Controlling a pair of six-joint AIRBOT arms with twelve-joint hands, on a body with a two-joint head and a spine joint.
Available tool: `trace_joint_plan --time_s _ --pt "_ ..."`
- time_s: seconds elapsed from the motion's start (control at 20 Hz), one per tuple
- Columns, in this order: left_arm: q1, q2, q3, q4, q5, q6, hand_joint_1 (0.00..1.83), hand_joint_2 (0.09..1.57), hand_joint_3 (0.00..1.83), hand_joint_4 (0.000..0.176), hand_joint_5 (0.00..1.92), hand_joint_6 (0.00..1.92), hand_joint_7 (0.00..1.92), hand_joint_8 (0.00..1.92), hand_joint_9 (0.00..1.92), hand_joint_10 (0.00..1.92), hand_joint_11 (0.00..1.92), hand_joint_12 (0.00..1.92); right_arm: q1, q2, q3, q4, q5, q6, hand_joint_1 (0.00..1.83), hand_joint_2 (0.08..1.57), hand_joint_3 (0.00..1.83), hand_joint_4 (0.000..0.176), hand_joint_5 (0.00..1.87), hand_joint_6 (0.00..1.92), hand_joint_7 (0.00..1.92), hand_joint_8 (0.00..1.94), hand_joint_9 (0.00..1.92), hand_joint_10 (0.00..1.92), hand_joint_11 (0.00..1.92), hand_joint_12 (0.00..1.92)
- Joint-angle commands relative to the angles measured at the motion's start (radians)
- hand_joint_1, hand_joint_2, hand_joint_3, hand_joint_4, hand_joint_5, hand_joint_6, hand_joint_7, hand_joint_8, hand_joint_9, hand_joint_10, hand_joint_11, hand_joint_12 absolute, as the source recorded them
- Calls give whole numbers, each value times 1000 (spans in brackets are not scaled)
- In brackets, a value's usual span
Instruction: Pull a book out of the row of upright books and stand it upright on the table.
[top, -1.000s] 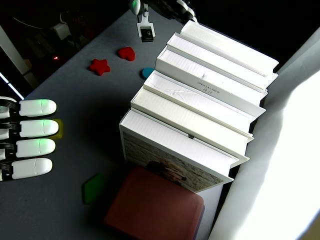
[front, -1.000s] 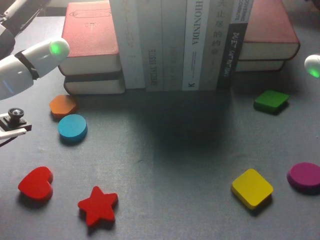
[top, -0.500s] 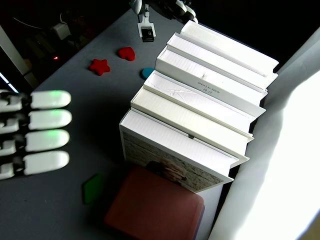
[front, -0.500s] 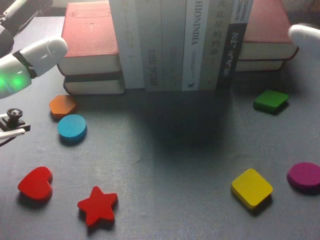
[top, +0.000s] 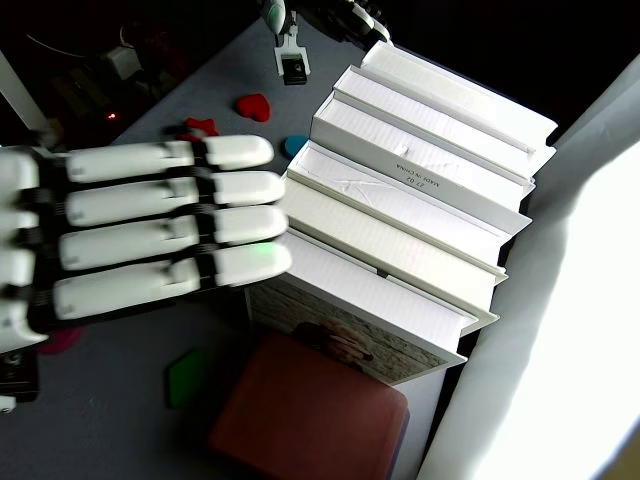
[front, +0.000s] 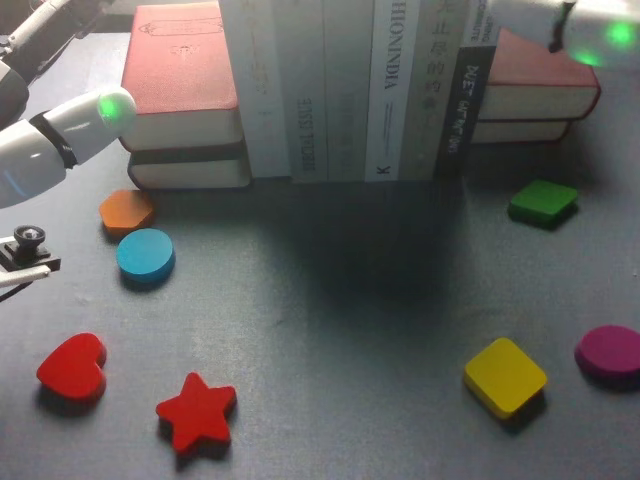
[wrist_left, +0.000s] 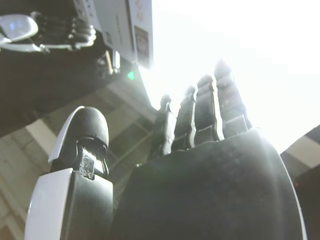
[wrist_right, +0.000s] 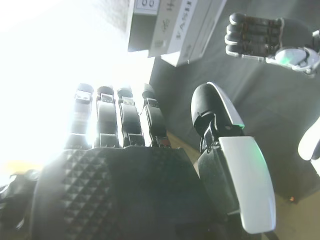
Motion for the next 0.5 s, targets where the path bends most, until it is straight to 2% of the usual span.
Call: trace_joint_plan --time_s 0.0,0.05,0.1,0.15,0.25,0.3,0.45 --pt "-7 0 6 -22 -115 -6 291 1382 1 39 76 0 4 1 0 0 0 165 23 -3 9 15 85 3 235 1410 0 39 110 27 0 0 0 0 0 0" --pt "-7 -5 9 -21 -115 -8 288 1382 1 41 71 0 8 2 2 1 0 166 40 -14 17 3 68 3 219 1415 0 28 124 31 0 0 0 0 0 0" --pt "-7 -8 12 -21 -115 -12 288 1382 0 45 65 2 3 2 0 0 0 126 58 -26 26 -8 52 3 189 1418 0 25 140 34 0 0 0 0 0 0" --pt "-7 -10 14 -21 -115 -13 272 1380 1 50 59 1 0 0 0 0 0 70 81 -41 35 -25 28 3 169 1432 5 0 166 41 0 0 0 0 0 0" --pt "-7 -10 14 -21 -115 -14 310 1372 0 51 76 5 0 0 0 0 0 75 109 -58 45 -54 -11 1 92 1439 5 0 216 54 0 0 0 0 0 0" --pt "-7 -10 14 -21 -115 -14 315 1374 0 45 77 5 0 0 0 0 0 75 115 -63 47 -62 -23 0 80 1431 1 0 250 66 0 0 0 0 0 0" --pt "-8 -12 15 -21 -115 -14 318 1374 0 40 88 3 0 0 0 0 0 109 141 -81 53 -84 -67 -16 111 1415 0 0 381 115 0 0 0 0 0 0"
